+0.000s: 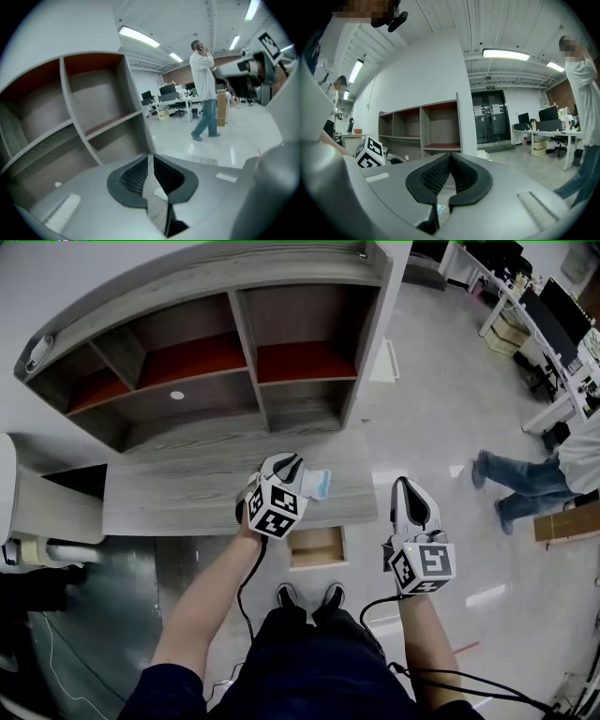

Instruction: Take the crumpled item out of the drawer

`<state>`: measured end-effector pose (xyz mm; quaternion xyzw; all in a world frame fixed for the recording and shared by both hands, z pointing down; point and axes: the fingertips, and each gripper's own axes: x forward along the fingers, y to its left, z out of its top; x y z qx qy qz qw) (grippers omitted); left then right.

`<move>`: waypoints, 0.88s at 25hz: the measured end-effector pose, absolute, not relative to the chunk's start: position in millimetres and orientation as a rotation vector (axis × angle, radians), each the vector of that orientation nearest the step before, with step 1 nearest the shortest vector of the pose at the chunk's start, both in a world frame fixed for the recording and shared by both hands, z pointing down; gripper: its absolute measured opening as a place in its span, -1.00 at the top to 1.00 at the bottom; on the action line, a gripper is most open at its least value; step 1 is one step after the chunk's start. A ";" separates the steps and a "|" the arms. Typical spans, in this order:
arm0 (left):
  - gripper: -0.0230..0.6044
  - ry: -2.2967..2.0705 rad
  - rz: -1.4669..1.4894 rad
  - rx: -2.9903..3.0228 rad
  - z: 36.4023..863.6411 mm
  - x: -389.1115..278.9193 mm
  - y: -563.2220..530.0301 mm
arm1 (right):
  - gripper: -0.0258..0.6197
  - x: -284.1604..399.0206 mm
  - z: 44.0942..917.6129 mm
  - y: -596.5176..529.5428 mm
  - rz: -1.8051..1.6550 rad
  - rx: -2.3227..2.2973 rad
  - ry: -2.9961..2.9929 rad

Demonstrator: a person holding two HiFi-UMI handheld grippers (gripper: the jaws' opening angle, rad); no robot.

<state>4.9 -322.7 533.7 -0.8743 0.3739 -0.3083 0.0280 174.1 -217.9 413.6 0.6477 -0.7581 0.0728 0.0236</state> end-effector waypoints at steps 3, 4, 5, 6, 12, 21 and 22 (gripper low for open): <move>0.80 1.250 -0.793 -2.716 490.9 -6.8 -320.2 | 0.90 169.7 404.4 -225.1 0.203 1.994 -2.374; 0.80 1.276 -0.744 -2.712 477.1 -10.8 -319.2 | 0.90 168.2 401.3 -227.6 0.195 1.991 -2.380; 0.80 1.299 -0.700 -2.703 464.0 -14.9 -318.0 | 0.90 166.6 398.5 -230.0 0.189 1.990 -2.382; 0.80 1.322 -0.662 -2.690 451.9 -19.2 -316.8 | 0.90 165.0 395.7 -232.3 0.184 1.990 -2.382; 0.81 1.505 -0.390 -2.721 396.5 -47.7 -304.3 | 0.90 146.2 370.2 -240.1 0.132 1.963 -2.433; 0.84 1.534 -0.133 -2.748 341.2 -60.1 -277.4 | 0.90 122.2 331.8 -240.3 0.046 1.929 -2.526; 0.86 1.537 -0.112 -2.749 336.7 -61.4 -275.3 | 0.90 120.3 328.1 -239.2 0.037 1.926 -2.533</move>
